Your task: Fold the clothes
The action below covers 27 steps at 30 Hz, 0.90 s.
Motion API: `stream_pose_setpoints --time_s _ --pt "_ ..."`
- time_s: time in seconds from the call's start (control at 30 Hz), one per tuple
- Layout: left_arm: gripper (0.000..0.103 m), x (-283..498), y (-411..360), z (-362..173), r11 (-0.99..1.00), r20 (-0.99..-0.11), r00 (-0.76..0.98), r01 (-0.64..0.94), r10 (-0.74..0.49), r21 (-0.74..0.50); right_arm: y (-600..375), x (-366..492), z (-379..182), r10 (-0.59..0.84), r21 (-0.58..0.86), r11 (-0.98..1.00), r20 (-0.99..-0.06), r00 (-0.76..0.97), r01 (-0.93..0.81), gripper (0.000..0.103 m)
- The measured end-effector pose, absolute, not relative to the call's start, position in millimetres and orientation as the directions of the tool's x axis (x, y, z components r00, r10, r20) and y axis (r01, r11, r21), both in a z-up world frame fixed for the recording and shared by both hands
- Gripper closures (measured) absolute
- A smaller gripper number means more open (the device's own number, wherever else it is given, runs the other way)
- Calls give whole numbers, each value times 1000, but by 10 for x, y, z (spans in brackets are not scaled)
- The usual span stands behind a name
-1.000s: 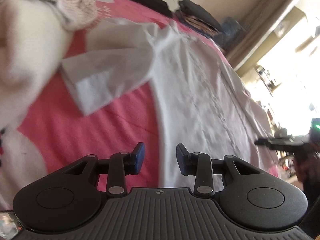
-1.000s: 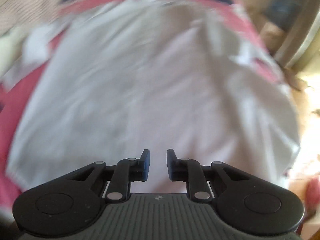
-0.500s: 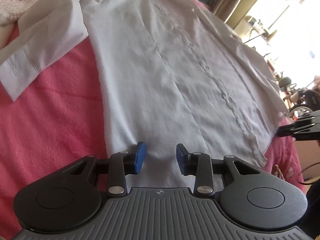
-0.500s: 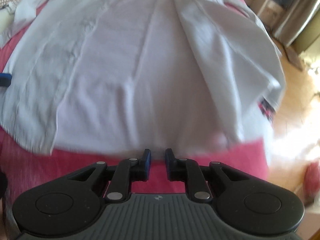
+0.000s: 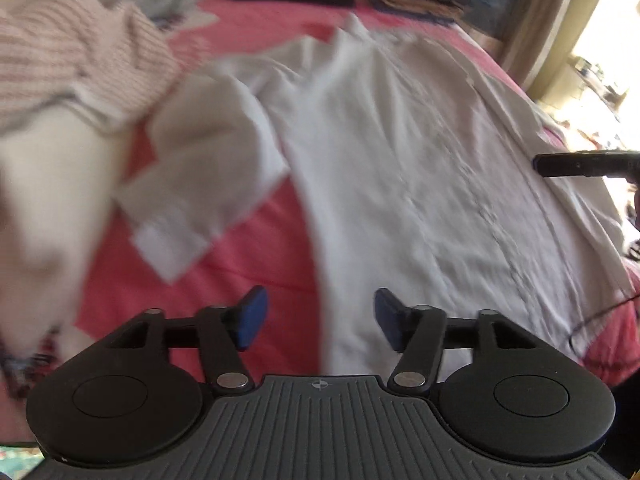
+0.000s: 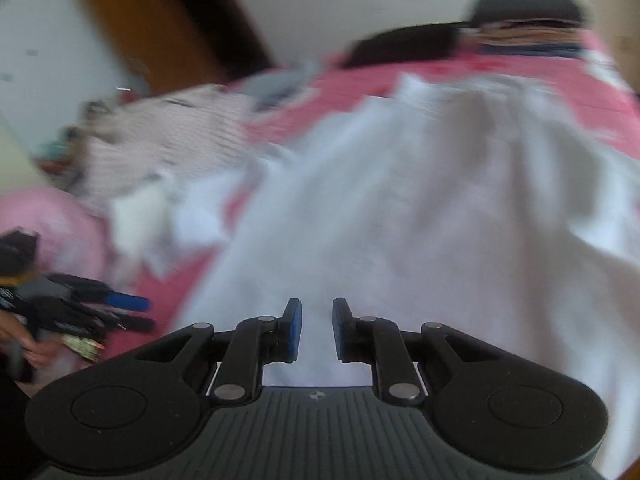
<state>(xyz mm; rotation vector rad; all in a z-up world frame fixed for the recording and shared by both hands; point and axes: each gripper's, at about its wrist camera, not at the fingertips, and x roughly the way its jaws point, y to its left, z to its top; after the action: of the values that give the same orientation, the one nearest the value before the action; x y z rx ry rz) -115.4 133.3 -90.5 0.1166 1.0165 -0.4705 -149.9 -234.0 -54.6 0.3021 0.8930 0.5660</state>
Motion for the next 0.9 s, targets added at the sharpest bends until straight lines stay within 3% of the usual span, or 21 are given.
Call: stream_pose_setpoints --time_s 0.17,0.37,0.53,0.8,0.9 --pt "26 -1221 1440 -930 947 -800 565 320 -200 -11 -1772 -1014 -377 706 563 703 -623 336 -434 83" --pt "5 -1300 1698 -1058 989 -690 712 144 -128 -36 -1089 -493 -376 720 630 667 -683 125 -399 77" --pt "4 -1294 1805 -1167 993 -658 744 85 -121 -86 -619 -305 -445 685 634 700 -726 56 -329 70" --pt "6 -1104 1757 -1383 989 -656 749 144 -95 21 -341 -389 -538 659 613 736 -745 99 -285 69" --pt "14 -1027 1735 -1453 981 -658 745 187 -112 44 -386 -415 -501 633 587 764 -763 132 -268 69"
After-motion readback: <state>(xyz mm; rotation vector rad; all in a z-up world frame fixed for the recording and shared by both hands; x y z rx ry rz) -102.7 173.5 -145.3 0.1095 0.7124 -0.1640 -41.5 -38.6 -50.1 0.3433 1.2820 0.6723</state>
